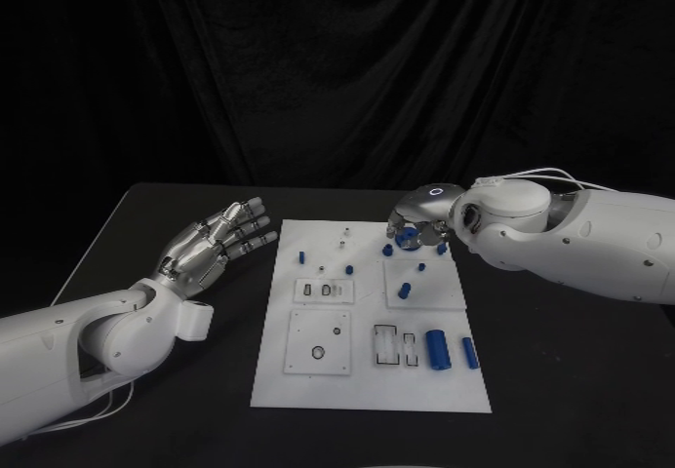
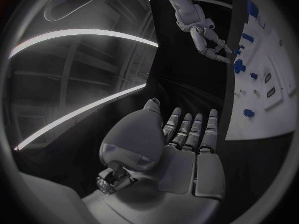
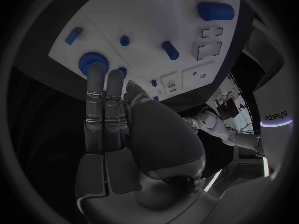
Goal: Assemble the parts on the task board
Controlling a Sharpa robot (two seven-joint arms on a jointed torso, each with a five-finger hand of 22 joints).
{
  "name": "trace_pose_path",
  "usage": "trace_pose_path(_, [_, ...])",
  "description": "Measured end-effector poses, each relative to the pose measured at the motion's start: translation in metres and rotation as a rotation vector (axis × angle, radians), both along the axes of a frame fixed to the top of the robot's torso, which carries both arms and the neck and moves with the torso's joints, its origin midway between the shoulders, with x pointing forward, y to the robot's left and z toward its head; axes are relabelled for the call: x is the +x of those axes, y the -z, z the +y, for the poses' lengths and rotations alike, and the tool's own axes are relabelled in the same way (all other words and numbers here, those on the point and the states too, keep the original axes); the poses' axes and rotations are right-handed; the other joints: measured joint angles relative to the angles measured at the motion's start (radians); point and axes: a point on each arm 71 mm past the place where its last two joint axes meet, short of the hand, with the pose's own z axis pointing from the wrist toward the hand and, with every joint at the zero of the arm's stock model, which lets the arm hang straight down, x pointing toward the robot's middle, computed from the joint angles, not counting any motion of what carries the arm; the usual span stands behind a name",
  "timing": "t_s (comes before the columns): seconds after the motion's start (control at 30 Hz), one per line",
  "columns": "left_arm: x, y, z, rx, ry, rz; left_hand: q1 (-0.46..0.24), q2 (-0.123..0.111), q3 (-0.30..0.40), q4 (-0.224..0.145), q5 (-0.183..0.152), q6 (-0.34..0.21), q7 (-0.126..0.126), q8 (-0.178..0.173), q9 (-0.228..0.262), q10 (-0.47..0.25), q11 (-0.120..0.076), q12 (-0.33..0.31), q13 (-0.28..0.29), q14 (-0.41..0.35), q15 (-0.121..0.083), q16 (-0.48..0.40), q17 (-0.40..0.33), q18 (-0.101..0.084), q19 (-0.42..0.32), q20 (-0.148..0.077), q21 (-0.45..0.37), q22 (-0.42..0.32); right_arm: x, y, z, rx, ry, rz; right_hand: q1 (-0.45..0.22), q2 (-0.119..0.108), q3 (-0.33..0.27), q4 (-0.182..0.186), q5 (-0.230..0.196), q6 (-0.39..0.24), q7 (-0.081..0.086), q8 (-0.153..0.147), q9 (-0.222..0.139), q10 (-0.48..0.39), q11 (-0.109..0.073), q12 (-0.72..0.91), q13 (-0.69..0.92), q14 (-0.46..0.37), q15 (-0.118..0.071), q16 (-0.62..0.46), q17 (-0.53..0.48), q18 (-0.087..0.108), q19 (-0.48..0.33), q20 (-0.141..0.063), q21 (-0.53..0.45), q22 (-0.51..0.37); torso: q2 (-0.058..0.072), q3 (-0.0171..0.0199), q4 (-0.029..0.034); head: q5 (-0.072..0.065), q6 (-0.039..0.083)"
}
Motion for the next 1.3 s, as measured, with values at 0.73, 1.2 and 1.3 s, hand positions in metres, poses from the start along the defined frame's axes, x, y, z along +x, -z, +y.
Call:
trace_pose_path(0.73, [-0.001, -0.001, 0.000, -0.006, 0.008, 0.000, 0.012, 0.004, 0.012, -0.012, 0.022, 0.007, 0.007, 0.004, 0.000, 0.000, 0.000, 0.004, 0.000, 0.000, 0.000, 0.004, -0.001, 0.000, 0.000, 0.000, 0.004, 0.000, 0.007, 0.018, -0.002, 0.039, 0.003, -0.088, -0.023, -0.023, 0.040, 0.008, -0.012, 0.000, 0.000, -0.025, 0.001, 0.037, 0.008, -0.019, 0.002, 0.013, 0.007, 0.012, 0.027, 0.000, -0.004, 0.004, 0.066, 0.082, 0.015, 0.0012, 0.0033, -0.011, 0.008])
trace_pose_path(1.2, [0.000, 0.000, 0.001, -0.008, 0.012, -0.001, 0.012, 0.004, 0.017, -0.017, 0.031, 0.014, 0.007, 0.008, 0.001, 0.000, 0.000, 0.004, 0.000, 0.000, 0.000, 0.004, -0.001, 0.000, 0.000, 0.000, 0.003, 0.000, 0.011, 0.037, -0.003, 0.042, 0.018, -0.080, -0.039, -0.039, 0.052, 0.013, -0.035, 0.002, 0.002, -0.033, 0.004, 0.048, 0.005, -0.027, 0.003, 0.013, 0.006, 0.016, 0.039, 0.000, -0.001, 0.006, 0.102, 0.132, 0.016, 0.0007, 0.0027, -0.007, 0.004])
trace_pose_path(1.3, [0.000, 0.000, 0.001, -0.010, 0.015, -0.001, 0.016, 0.000, 0.017, -0.017, 0.031, 0.018, 0.011, 0.008, 0.001, 0.002, 0.002, 0.010, 0.000, 0.000, 0.000, 0.008, -0.001, 0.000, 0.000, 0.000, 0.003, 0.000, 0.012, 0.041, -0.001, 0.045, 0.018, -0.081, -0.039, -0.039, 0.062, 0.011, -0.035, 0.003, 0.003, -0.033, 0.004, 0.048, 0.005, -0.035, 0.003, 0.013, 0.006, 0.016, 0.042, 0.000, 0.000, 0.007, 0.105, 0.142, 0.016, 0.0007, 0.0028, -0.010, 0.001])
